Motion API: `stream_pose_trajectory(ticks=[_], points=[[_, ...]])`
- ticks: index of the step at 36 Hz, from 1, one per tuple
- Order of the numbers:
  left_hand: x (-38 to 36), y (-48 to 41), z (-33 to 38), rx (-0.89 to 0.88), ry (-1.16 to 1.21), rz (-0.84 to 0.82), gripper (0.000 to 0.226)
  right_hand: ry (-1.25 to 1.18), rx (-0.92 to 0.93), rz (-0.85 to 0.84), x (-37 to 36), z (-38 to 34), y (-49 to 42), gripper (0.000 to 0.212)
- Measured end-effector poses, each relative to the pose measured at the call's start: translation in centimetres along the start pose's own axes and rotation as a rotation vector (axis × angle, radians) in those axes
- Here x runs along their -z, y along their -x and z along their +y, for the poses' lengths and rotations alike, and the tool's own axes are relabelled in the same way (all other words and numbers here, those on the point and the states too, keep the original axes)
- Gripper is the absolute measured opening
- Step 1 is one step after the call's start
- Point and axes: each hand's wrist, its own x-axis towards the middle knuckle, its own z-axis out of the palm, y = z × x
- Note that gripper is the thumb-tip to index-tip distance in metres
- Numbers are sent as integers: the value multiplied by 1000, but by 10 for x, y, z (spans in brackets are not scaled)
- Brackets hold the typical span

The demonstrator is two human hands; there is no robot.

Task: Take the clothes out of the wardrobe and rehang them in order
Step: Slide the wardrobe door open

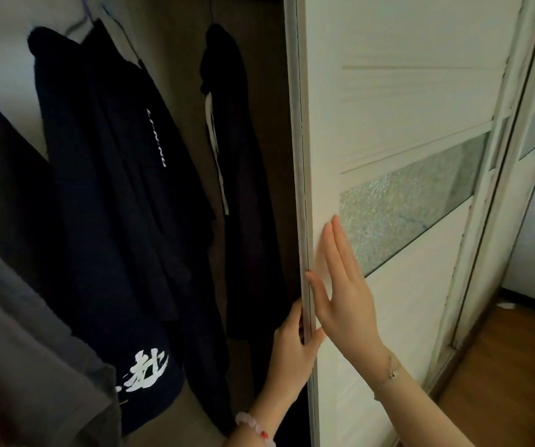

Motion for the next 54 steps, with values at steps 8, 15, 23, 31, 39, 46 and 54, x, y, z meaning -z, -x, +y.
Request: stream_pose_trajectory(ticks=[8, 15, 23, 31, 39, 46, 54], points=[[-47, -39, 8, -70, -10, 30, 97, 63, -36, 43, 11, 55, -21, 63], [-98, -74, 8, -46, -87, 139, 44, 77, -26, 78, 20, 109, -41, 62], [-148, -124, 9, -56, -48, 127, 49, 50, -56, 65, 25, 172, -63, 62], [-193, -160, 25, -63, -34, 122, 79, 24, -74, 45, 42, 230, -83, 65], [-225, -196, 28, -40, -115, 30, 38, -11, -90, 40, 51, 278, -100, 67], [-235, -202, 22, -65, -95, 81, 36, -90, -79, 46, 48, 284, -101, 67], [-234, -203, 16, -33, 18, 31, 44, -270, -172, 92, 48, 284, -99, 70]])
